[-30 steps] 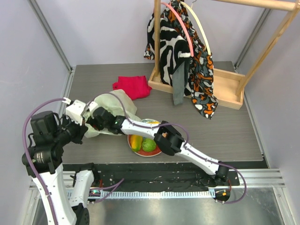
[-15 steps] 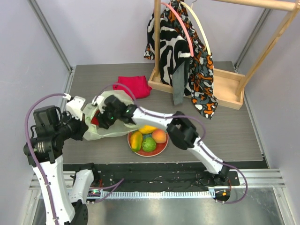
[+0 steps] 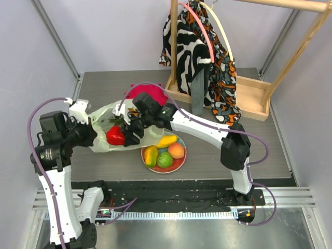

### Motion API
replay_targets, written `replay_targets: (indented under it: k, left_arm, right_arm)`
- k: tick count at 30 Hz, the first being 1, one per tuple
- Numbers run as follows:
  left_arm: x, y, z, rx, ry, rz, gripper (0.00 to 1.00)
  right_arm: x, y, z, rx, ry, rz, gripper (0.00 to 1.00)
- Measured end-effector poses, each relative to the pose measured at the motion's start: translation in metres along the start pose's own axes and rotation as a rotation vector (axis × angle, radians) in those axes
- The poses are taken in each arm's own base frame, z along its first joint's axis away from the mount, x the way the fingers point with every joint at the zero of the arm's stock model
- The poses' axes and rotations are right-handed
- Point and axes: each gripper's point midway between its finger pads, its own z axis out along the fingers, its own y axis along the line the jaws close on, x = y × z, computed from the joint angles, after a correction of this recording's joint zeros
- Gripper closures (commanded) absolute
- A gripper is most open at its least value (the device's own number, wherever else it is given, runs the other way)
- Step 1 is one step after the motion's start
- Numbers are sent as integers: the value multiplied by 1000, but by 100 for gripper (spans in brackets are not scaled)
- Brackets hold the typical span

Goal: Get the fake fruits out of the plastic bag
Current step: Take out the fake fruit from the plastic bag, then place the fake fruit on the plate.

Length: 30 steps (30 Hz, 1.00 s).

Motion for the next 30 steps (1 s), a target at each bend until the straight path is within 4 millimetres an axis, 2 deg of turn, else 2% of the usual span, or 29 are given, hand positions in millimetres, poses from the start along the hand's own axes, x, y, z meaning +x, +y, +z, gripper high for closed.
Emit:
replay_targets:
  k: [2,5,7,12,15,17,19,20,21,24,26,30]
  left_arm:
    - [-7,4,6,-6,-11,-22,100]
    - [-18,11,18,-11,-23,-45,100]
    - [-23,14,23,-13,-27,-47,100]
    - [-26,19,35,-11,-16,-65,100]
    - [-27,19,36,-12,-24,-66,100]
    - [-29,20,36,-14,-32,-64,100]
    - [-30,20,36,-15,-36,-62,100]
    - [-31,21,36,-16,-36,-61,100]
    - [-31,21,36,-17,-36,-61,100]
    - [-31,21,36,-18,-36,-61,100]
    - [-31,21,37,-18,-35,-61,100]
    - [-30,22,38,-16,-29,-64,100]
  right_arm:
    - [12,7,-8,-31,49,-24,66]
    - [33,18,-31,-64,128,-82,66]
    - [46,26,-59,-74,177,-132,66]
    - [53,46,-132,-42,214,-301,66]
    - [67,57,-166,-17,242,-393,66]
    - [86,61,-177,-16,280,-414,66]
    - [116,61,-184,-33,347,-409,66]
    - [136,60,-185,-46,393,-397,67]
    - [142,59,-186,-46,408,-389,67]
    - [178,57,-188,-69,490,-367,66]
    - [192,59,-188,-85,520,-362,66]
    - [205,58,-186,-93,542,-375,66]
